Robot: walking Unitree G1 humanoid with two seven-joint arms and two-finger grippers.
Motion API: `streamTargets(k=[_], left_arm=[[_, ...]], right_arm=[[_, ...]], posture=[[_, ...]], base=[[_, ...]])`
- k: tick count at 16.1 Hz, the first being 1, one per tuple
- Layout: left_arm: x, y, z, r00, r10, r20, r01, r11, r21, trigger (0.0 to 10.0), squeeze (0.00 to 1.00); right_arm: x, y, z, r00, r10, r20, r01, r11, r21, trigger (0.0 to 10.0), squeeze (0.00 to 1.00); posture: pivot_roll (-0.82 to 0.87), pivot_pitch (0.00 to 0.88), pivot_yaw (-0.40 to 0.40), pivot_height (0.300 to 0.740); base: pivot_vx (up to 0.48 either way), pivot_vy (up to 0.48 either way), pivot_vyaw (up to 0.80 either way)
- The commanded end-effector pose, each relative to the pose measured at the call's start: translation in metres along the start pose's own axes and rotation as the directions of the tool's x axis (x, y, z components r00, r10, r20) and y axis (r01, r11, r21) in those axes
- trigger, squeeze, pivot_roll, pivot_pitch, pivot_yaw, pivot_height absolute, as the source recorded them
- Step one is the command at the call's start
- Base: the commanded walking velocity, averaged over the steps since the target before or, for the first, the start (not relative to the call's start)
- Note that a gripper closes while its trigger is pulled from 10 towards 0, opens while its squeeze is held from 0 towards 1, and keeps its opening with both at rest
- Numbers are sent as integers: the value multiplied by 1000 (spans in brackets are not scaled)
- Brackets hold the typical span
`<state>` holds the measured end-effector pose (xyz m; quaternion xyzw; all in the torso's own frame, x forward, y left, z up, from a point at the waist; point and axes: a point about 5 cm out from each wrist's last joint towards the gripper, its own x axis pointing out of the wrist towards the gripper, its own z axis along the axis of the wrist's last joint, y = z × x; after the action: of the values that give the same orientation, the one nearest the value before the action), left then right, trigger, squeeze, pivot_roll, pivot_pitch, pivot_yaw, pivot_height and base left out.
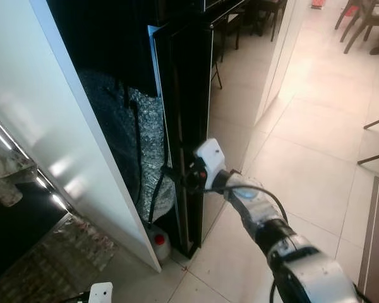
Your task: Restocking fridge
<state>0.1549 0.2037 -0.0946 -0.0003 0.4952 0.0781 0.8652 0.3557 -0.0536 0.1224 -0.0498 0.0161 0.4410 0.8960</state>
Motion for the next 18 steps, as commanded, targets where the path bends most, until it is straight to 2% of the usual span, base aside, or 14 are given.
streamTargets(k=[1, 7, 9, 11, 12, 13, 15, 16, 18], left_arm=[[-1, 4, -3, 1000, 18, -10, -18, 1000, -14, 10000, 0], [-1, 1, -4, 1000, 16, -11, -17, 999, -32, 10000, 0], [-1, 1, -5, 1000, 15, -11, -16, 999, -34, 10000, 0], [-1, 1, -5, 1000, 15, -13, -15, 999, -32, 10000, 0], [-1, 1, -6, 1000, 14, -14, -15, 999, -31, 10000, 0], [-1, 1, -7, 1000, 12, -18, -13, 1000, -29, 10000, 0], [-1, 2, -8, 1000, 8, -24, -8, 1000, -14, 10000, 0], [-1, 3, -8, 1000, 6, -24, -6, 1000, -9, 10000, 0], [-1, 4, -8, 1000, 2, -25, -1, 1000, 14, 10000, 0]], right_arm=[[11, 2, 15, 999, 29, 36, -28, 1000, -14, 10000, 0], [29, 15, 31, 993, 88, 77, -90, 996, 21, 10000, 0], [27, 15, 28, 994, 59, 92, -62, 998, 29, 10000, 0], [18, 9, 21, 995, 2, 103, -4, 1000, 18, 10000, 0], [8, 6, 13, 990, -33, 134, 27, 999, 42, 10000, 0], [-9, 4, 1, 982, -85, 171, 76, 996, 55, 10000, 0], [-38, 11, -9, 964, -126, 236, 112, 991, 73, 10000, 0], [-65, 21, -13, 952, -156, 264, 130, 985, 113, 10000, 0], [-105, 23, -23, 936, -251, 247, 210, 961, 178, 10000, 0]], posture=[[2, 25, 53, 740], [18, 28, 41, 740], [13, 32, 43, 740], [8, 37, 42, 740], [-6, 40, 43, 740], [-21, 47, 44, 740], [-36, 54, 49, 740], [-41, 59, 57, 740], [-56, 58, 68, 740]], base=[[0, 0, 0], [0, 0, 0], [0, 0, 0], [0, 0, 0], [0, 0, 0], [0, 0, 0], [0, 0, 0], [0, 0, 0], [0, 0, 0]])
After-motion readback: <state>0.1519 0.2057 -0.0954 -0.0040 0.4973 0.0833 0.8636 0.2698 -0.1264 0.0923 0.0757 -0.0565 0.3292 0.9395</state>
